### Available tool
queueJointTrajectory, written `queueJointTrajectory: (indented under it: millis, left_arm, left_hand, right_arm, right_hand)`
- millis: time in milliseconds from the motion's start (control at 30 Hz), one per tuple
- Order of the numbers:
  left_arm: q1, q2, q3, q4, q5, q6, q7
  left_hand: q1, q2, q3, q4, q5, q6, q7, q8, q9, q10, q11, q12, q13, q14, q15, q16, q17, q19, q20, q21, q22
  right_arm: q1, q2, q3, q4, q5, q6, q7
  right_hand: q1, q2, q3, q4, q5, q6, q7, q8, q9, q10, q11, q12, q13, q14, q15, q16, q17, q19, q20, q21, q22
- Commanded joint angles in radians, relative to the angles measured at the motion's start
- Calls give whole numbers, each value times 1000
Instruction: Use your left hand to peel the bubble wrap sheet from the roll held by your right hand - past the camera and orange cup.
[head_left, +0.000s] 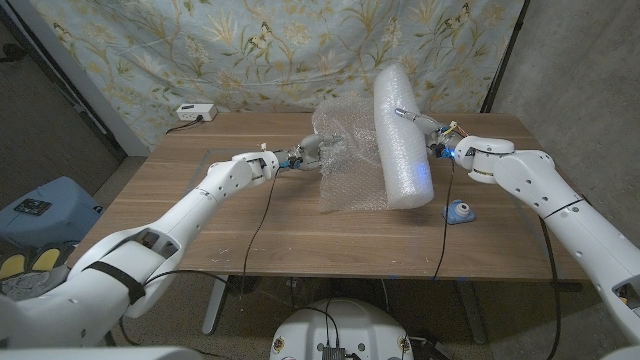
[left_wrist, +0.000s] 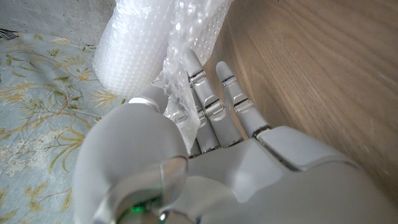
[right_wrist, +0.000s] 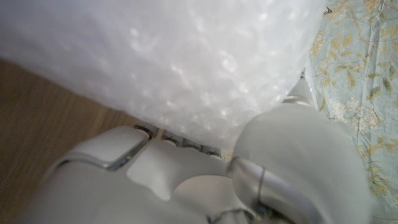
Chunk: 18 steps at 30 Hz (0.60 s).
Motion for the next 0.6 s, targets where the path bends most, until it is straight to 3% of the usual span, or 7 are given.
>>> queueJointTrajectory:
  millis: [33,333,600]
  left_arm:
    - [8,31,-24,-50,-24,55,16]
    - [25,53,-53,-88,-71,102,47]
    - [35,51,-83,-76,-125,129,61]
  left_hand:
    - [12,2,3,4,-1,22,18,-3,4,5,0,5,5,9,-2,-2,3,-5,0,6,3]
    - [13,2,3,4,0,22,20,-5,5,6,1,5,9,9,-4,-2,4,-6,0,11,3]
    - [15,3,2,4,0,20,20,-8,5,5,1,5,14,10,-4,-2,8,-7,0,15,3]
  right_arm:
    - [-6,5,7,72,106,58,70]
    - [-12,9,14,112,173,65,110]
    - [-9,8,8,130,220,37,108]
  right_hand:
    - [95,102,18,13,-6,10,-2,-3,3,-10,3,-13,-11,-5,-23,-15,-8,-2,-2,-2,5]
    - [81,97,18,15,-8,6,2,-9,2,-21,15,-35,-33,-15,-9,-39,-25,-9,3,-6,5]
    - [76,98,20,16,-8,1,5,-15,1,-22,13,-47,-47,-15,-5,-51,-34,-12,5,-8,5]
